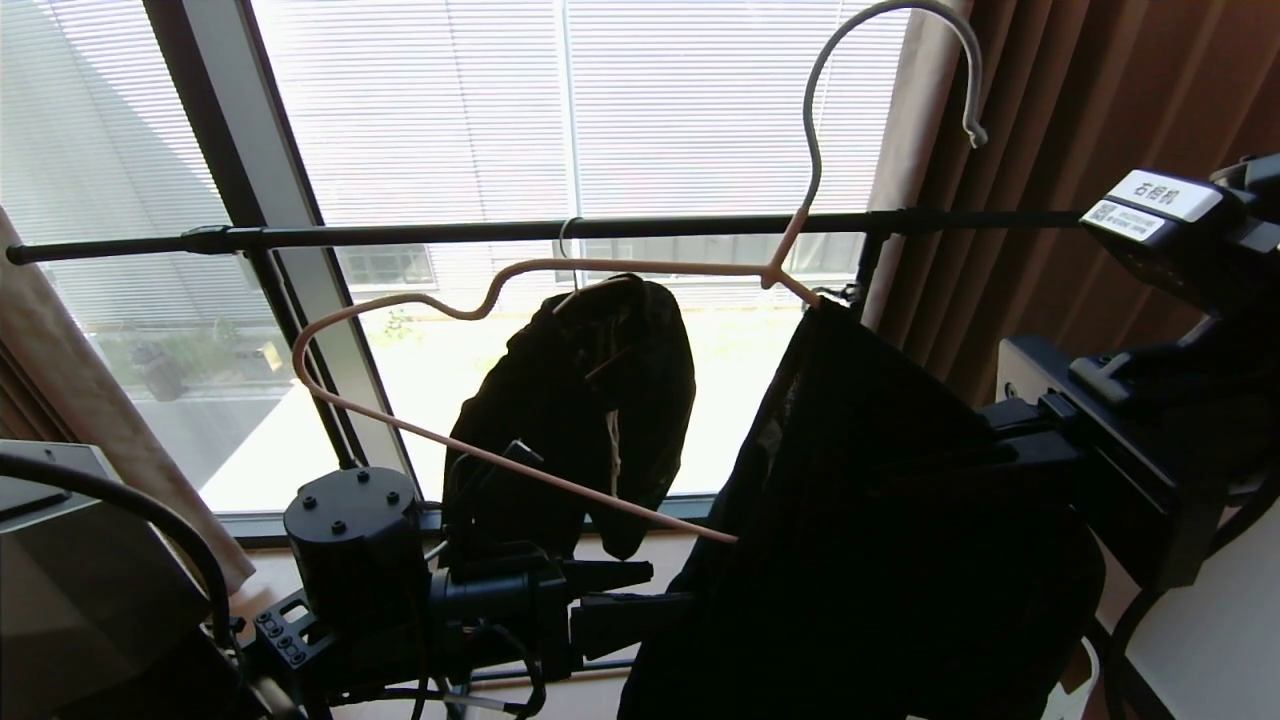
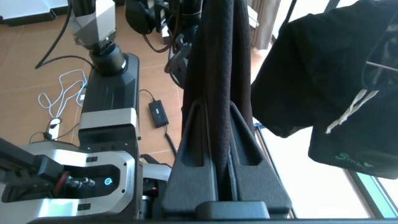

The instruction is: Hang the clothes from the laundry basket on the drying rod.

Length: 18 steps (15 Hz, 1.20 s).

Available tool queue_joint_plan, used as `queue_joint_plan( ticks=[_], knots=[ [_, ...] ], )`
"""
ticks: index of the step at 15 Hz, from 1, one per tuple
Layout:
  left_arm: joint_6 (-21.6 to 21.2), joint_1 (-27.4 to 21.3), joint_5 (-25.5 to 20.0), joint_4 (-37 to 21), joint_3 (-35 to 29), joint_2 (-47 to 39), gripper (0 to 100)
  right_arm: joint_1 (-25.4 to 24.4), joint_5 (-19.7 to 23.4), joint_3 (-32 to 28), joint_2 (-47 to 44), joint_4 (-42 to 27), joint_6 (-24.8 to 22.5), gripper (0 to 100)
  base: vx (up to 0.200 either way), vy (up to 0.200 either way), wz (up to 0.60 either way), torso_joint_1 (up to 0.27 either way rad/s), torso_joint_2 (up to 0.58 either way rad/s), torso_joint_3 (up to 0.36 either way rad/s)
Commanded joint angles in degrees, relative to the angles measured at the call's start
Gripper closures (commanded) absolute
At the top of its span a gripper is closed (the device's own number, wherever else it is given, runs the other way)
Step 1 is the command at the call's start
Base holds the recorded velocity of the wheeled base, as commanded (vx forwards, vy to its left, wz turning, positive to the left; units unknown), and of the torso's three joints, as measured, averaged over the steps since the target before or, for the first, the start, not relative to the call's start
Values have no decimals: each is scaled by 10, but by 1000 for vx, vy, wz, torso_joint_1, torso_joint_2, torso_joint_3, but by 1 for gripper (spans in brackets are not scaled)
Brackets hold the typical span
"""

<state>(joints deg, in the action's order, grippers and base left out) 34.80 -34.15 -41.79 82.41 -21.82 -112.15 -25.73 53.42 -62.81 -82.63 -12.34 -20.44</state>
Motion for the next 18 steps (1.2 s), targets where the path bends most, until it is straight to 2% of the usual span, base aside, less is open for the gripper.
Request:
queue_joint_plan(
  ticks=[1, 5, 6, 10, 13, 15, 18],
  knots=[
    [0, -5, 0, 0, 0, -3, 0, -1, 0, 1, 5, 1, 0, 100, 0, 0, 0, 0, 0, 0],
    [-2, -19, 0, -1, 2, -4, 0, -8, 0, 1, 5, 1, 0, 100, 0, 0, 0, 0, 0, 0],
    [-2, -25, 0, -1, 0, -14, 100, -8, 7, 2, 7, 1, 0, 100, 0, 0, 0, 0, 0, 0],
    [-2, -26, 0, 0, -1, -14, 100, -6, 22, 17, 20, 1, 0, 100, 0, 0, 0, 0, 0, 0],
    [-2, 0, 1, 1, 13, 0, 100, 18, 22, 37, 41, 1, 0, 100, 0, 0, 0, 0, 0, 0],
    [-2, 45, 1, 1, 41, 35, 100, 66, 22, 61, 58, 0, -1, 100, 0, 0, 0, 0, 0, 0],
    [-3, 94, 0, 1, 59, 69, 100, 98, 20, 95, 66, 0, -5, 100, 0, 0, 0, 0, 0, 0]
  ],
)
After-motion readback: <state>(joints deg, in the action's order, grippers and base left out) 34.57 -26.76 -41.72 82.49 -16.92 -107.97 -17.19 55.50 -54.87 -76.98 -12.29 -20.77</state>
